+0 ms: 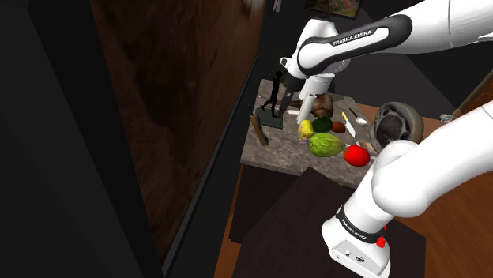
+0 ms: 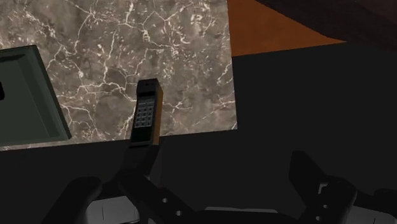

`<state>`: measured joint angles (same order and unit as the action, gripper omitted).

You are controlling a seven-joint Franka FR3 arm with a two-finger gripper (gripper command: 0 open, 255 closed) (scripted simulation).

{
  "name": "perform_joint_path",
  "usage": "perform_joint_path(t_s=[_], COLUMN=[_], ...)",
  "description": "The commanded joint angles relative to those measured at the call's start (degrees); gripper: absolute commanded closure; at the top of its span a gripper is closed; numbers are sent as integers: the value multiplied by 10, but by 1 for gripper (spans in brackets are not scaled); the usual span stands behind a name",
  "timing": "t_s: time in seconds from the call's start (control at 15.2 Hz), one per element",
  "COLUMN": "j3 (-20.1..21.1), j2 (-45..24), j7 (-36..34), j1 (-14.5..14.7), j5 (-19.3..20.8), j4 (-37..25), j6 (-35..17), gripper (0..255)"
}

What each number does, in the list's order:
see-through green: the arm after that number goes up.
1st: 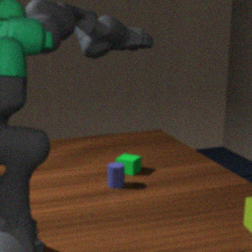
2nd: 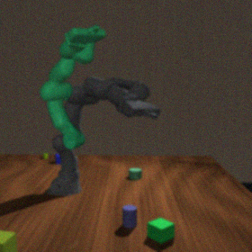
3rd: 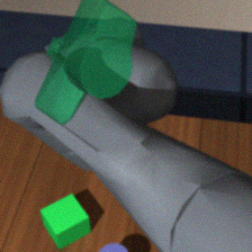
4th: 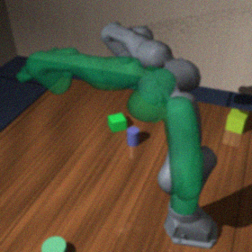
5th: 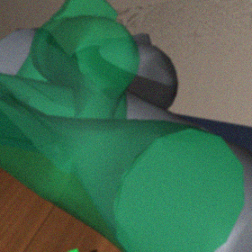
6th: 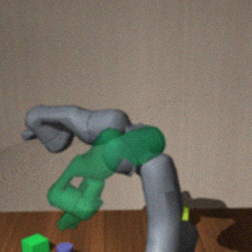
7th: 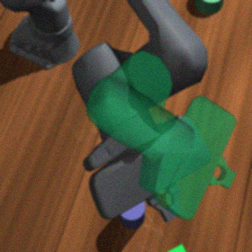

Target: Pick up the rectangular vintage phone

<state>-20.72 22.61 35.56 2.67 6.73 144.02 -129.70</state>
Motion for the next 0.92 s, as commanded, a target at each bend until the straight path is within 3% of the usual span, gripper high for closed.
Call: perform_joint_path(t_s=[0.0, 0.26, 0.53, 0.86], j3=[-27, -75, -98, -63], j2=[-41, -136, -239, -364], j7=[48, 163, 314, 487], j1=[13, 52, 77, 43], j5=[-23, -114, -260, -436], j4=[-7, -46, -106, -208], j6=[-50, -123, -163, -163], gripper=[0, 0, 0, 0])
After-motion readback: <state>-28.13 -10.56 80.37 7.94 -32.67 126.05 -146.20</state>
